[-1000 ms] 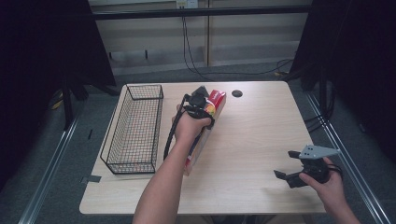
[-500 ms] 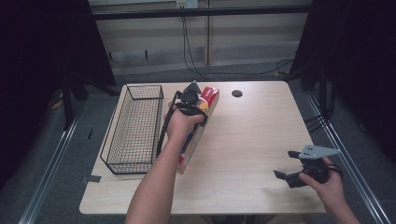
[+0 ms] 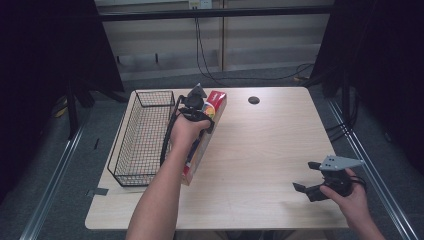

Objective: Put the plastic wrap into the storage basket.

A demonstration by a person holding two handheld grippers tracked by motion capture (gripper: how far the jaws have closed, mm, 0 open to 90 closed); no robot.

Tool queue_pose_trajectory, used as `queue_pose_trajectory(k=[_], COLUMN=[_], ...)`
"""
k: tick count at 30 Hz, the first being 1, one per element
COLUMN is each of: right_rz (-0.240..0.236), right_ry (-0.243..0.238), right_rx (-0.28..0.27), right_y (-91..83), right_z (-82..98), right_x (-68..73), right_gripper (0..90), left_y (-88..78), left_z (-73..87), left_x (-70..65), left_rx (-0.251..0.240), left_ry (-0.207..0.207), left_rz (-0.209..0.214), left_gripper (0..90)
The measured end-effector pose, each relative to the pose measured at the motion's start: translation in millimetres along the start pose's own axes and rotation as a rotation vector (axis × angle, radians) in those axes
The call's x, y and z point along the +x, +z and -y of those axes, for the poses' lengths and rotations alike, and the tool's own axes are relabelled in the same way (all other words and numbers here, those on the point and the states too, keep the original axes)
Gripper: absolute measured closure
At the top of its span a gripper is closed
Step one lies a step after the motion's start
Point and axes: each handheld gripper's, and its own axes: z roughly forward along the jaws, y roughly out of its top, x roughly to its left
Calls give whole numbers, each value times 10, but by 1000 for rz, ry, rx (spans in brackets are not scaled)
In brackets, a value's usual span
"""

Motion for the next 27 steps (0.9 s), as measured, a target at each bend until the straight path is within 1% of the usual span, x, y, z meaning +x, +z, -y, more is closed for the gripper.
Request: queue_pose_trajectory(k=[3, 4, 6, 7, 8, 9, 10, 11, 12, 13, 16, 17, 20, 21, 22, 23, 27], right_rz=[-3, -3, -4, -5, -5, -5, -4, -3, -1, -1, 0, 0, 1, 2, 2, -2, -2], right_ry=[0, 0, -3, -3, -4, -2, 0, 1, 2, 2, 1, 2, 1, 2, 1, 2, 3], right_rx=[-1, -1, -1, -1, -1, 0, -1, -1, -2, -2, -2, -4, -3, -2, -2, -3, -3], right_y=[0, 1, 2, 2, 2, 0, 1, 1, 2, 2, 0, 2, 4, 4, 5, 6, 7], right_z=[0, 0, 1, 1, 0, -2, -2, -2, -2, -2, -2, -2, -4, -4, -5, -5, -6], right_x=[1, 1, 0, 0, 1, 3, 4, 4, 4, 3, 2, 4, 8, 9, 11, 13, 13], right_gripper=[49, 49, 49, 49, 49, 49, 49, 48, 48, 48, 48, 48, 48, 48, 48, 48, 48], left_y=[-26, -36, -53, -66, -72, -87, -93, -107, -110, -122, -143, -151, -170, -178, -184, -193, -217], left_z=[6, 8, 11, 10, 13, 12, 15, 17, 21, 23, 34, 33, 43, 44, 47, 48, 56], left_x=[32, 46, 75, 91, 100, 117, 130, 140, 145, 167, 191, 206, 234, 250, 252, 266, 309], left_rx=[-1, -2, -6, -3, -10, -2, -9, -2, -10, -5, -3, -5, -10, -7, -6, -2, -11], left_ry=[1, -8, -12, -8, -17, -14, -16, -23, -36, -26, -39, -34, -57, -47, -55, -48, -65], left_rz=[-9, -4, -9, -12, -17, -18, -19, -18, -18, -21, -22, -24, -22, -21, -26, -27, -32], left_gripper=[431, 431, 431, 431, 431, 431, 431, 431, 431, 431, 431, 431, 432, 431, 431, 432, 432])
